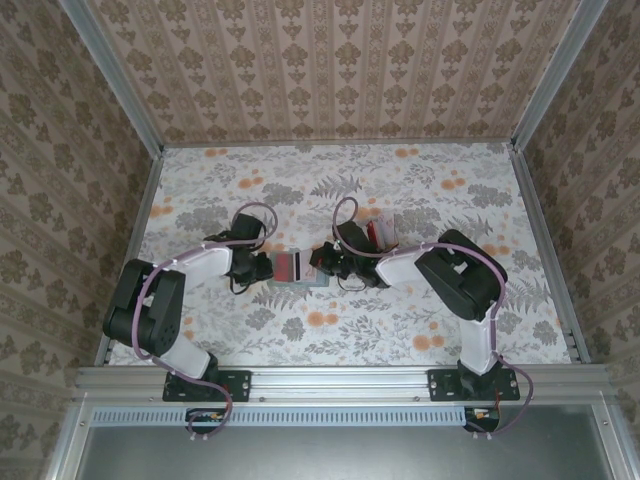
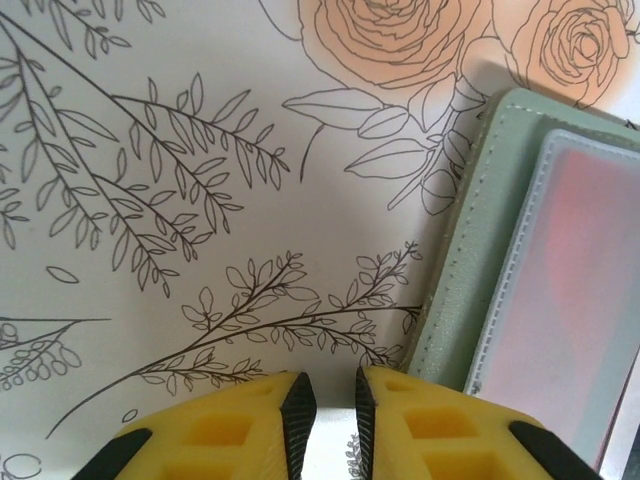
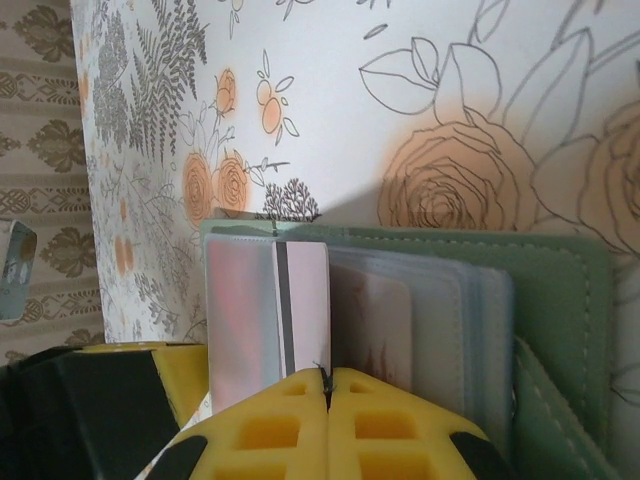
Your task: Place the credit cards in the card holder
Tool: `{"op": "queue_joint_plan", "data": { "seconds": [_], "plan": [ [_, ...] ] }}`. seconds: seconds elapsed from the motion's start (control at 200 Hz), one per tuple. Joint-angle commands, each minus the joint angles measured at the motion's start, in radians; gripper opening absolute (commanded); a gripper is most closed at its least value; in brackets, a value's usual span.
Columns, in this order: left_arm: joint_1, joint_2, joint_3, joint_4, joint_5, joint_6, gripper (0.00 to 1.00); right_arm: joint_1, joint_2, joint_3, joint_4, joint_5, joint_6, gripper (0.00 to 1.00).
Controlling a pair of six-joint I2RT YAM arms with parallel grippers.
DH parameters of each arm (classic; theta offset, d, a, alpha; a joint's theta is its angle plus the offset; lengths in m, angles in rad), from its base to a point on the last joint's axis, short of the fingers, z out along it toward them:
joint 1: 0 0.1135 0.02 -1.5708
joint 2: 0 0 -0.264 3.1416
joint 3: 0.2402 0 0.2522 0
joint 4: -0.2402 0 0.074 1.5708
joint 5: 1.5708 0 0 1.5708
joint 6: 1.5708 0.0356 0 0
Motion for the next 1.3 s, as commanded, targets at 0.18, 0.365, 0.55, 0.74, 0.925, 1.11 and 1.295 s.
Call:
{"op": "queue_joint_plan", "data": {
  "seconds": [0.18, 0.365, 0.55, 0.74, 0.925, 1.11, 1.295],
  "plan": [
    [-0.083, 0.109, -0.051, 0.106, 0.111, -0.038, 0.24, 0.011, 0.034, 0.031, 0.006, 0.034, 0.001, 0.0],
    [-0.086, 0.12, -0.038, 0.104, 0.114, -0.034, 0.23, 0.032, 0.05, 0.069, -0.022, 0.034, -0.015, 0.0],
    [-0.088, 0.119, -0.033, 0.099, 0.109, -0.033, 0.23, 0.056, 0.07, 0.094, -0.057, 0.039, -0.037, 0.0],
    [-0.089, 0.119, -0.027, 0.092, 0.107, -0.03, 0.23, 0.084, 0.074, 0.14, -0.135, 0.041, -0.09, 0.0],
    [-0.089, 0.119, -0.017, 0.082, 0.104, -0.024, 0.23, 0.095, 0.037, 0.115, -0.152, 0.033, -0.099, 0.0],
    [-0.089, 0.119, -0.007, 0.074, 0.101, -0.019, 0.23, 0.075, -0.009, 0.07, -0.155, -0.002, -0.087, 0.0],
    [-0.089, 0.11, -0.008, 0.068, 0.099, -0.021, 0.23, 0.054, -0.028, 0.051, -0.158, -0.022, -0.089, 0.0]
  ]
}}
